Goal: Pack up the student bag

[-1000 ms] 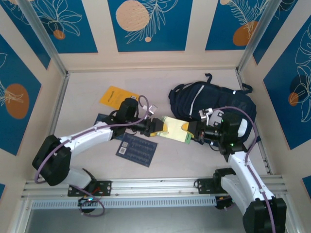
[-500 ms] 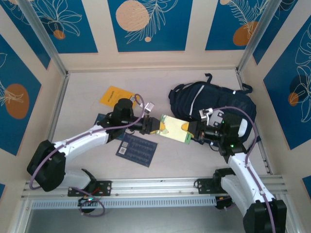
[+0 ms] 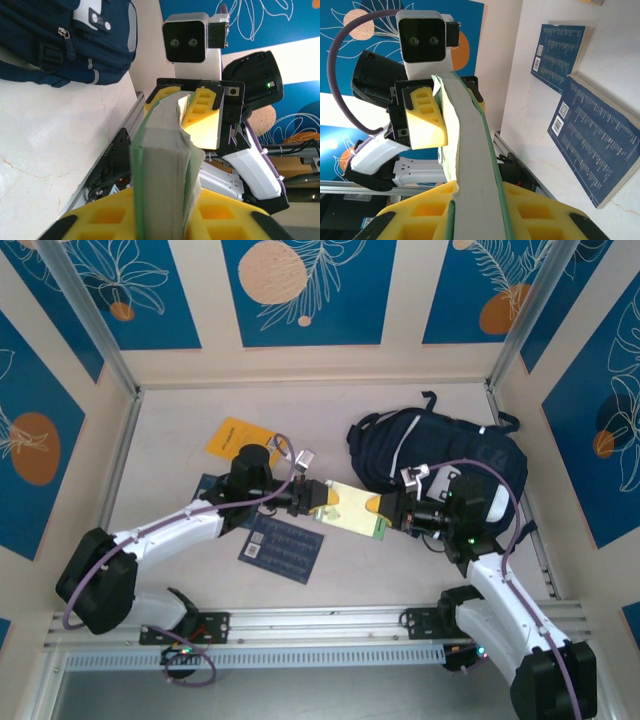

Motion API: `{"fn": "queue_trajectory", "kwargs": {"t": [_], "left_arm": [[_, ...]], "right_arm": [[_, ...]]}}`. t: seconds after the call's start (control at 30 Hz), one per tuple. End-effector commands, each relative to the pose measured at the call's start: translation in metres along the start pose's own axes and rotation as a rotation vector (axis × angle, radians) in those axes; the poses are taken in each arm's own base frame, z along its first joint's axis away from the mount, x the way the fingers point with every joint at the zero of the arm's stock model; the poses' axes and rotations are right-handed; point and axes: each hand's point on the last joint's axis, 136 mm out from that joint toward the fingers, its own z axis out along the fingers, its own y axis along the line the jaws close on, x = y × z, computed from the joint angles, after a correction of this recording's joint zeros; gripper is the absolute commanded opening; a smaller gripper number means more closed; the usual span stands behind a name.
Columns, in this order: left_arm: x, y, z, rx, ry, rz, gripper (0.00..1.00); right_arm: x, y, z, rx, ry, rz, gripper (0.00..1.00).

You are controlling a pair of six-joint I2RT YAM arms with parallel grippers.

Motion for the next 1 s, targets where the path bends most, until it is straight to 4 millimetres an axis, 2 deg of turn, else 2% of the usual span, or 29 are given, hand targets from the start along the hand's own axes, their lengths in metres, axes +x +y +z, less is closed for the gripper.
{"fn": "queue_trajectory", "kwargs": {"t": [0.0, 0.1, 0.13, 0.2, 0.23, 0.27, 0.33, 0.47, 0.57, 0.7, 0.83, 0.97], "left_arm": [[-0.004, -0.017, -0.003, 0.047, -0.017, 0.085, 0.12], [-0.005, -0.015, -0.007, 0.033, -0.028, 0.09, 0.0], [-0.007, -0.014, -0.008, 0.025, -0.034, 0.09, 0.0], [-0.013, -0.009, -0.017, -0.008, -0.066, 0.083, 0.0], [-0.017, -0.005, -0.024, -0.032, -0.088, 0.082, 0.0], [-0.023, 0.001, -0.032, -0.077, -0.116, 0.077, 0.0], [-0.033, 0.018, -0.054, -0.205, -0.18, 0.065, 0.0], [-0.049, 0.045, -0.104, -0.561, -0.277, 0.095, 0.0], [-0.06, 0.045, -0.123, -0.666, -0.328, 0.169, 0.0], [-0.063, 0.051, -0.128, -0.698, -0.337, 0.194, 0.0], [-0.061, 0.061, -0.126, -0.629, -0.335, 0.119, 0.0], [-0.061, 0.071, -0.126, -0.591, -0.34, 0.057, 0.0]], "right_arm": [[-0.004, -0.009, 0.001, 0.046, -0.035, 0.018, 0.0], [-0.007, -0.014, 0.0, 0.08, -0.056, 0.025, 0.02], [-0.009, -0.016, -0.001, 0.098, -0.066, 0.024, 0.09], [-0.017, -0.029, -0.007, 0.216, -0.12, 0.027, 0.37], [-0.023, -0.035, -0.013, 0.29, -0.158, 0.027, 0.45], [-0.03, -0.044, -0.021, 0.384, -0.204, 0.025, 0.53], [-0.045, -0.058, -0.038, 0.556, -0.286, 0.029, 0.61], [-0.078, -0.078, -0.06, 0.848, -0.363, 0.044, 0.64], [-0.106, -0.096, -0.072, 1.066, -0.398, 0.109, 0.61], [-0.147, -0.11, -0.077, 1.341, -0.419, 0.148, 0.61], [-0.185, -0.123, -0.063, 1.474, -0.384, 0.165, 0.64], [-0.212, -0.144, -0.046, 1.561, -0.332, 0.205, 0.74]]}}
